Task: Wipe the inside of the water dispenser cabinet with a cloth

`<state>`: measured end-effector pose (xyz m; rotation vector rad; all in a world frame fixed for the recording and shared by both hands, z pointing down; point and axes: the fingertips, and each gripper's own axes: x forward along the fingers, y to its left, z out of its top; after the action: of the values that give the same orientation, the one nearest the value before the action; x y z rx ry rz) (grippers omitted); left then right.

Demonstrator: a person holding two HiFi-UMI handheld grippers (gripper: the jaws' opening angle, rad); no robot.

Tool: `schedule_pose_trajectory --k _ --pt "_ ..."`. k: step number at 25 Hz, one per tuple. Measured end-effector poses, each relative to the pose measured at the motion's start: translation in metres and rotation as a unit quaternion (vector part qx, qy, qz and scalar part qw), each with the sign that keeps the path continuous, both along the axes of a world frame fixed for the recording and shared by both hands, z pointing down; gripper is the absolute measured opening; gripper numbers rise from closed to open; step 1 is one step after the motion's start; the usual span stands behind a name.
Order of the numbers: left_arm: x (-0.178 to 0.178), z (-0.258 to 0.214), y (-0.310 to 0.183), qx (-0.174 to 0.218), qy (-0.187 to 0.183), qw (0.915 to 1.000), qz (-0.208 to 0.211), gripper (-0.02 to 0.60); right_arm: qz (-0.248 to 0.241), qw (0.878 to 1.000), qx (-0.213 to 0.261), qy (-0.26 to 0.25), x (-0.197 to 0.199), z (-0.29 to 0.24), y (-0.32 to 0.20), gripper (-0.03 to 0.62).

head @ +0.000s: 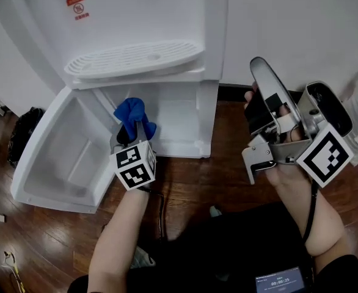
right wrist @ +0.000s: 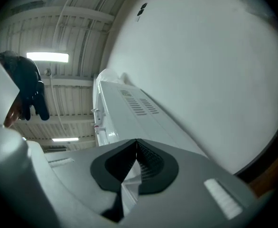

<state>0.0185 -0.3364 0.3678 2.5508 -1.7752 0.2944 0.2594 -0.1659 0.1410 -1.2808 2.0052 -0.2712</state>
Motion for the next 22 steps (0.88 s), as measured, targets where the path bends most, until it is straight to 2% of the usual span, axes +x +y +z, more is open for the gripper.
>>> schedule_pose_trajectory --k 3,5,11,14,17,22 --pt "0.021 0.016 -0.029 -0.003 -0.019 0.9997 -0.016 0.097 -0.004 1.000 0.009 -0.018 0.003 -0.002 0.001 0.006" --pt "0.033 0.022 -0.046 -0.009 -0.019 0.9996 -0.020 0.097 -0.005 1.000 0.010 -0.021 0.003 -0.002 0.001 0.006" --pt "0.074 0.028 -0.085 -0.010 -0.041 0.9989 0.021 0.100 0.011 0.999 0.003 -0.034 0.019 0.001 -0.002 0.005" --pt "0.081 0.034 -0.099 -0.028 -0.013 0.9993 0.021 0.100 0.008 0.999 -0.002 -0.036 0.016 0.006 -0.005 0.006" --pt "0.089 0.036 -0.097 -0.025 0.022 0.9989 0.034 0.100 0.002 0.999 -0.007 -0.034 0.012 0.010 -0.007 0.006" --pt "0.120 0.036 -0.072 -0.026 0.072 0.9917 0.104 0.098 -0.008 1.000 -0.006 -0.026 0.007 0.007 -0.006 0.006"
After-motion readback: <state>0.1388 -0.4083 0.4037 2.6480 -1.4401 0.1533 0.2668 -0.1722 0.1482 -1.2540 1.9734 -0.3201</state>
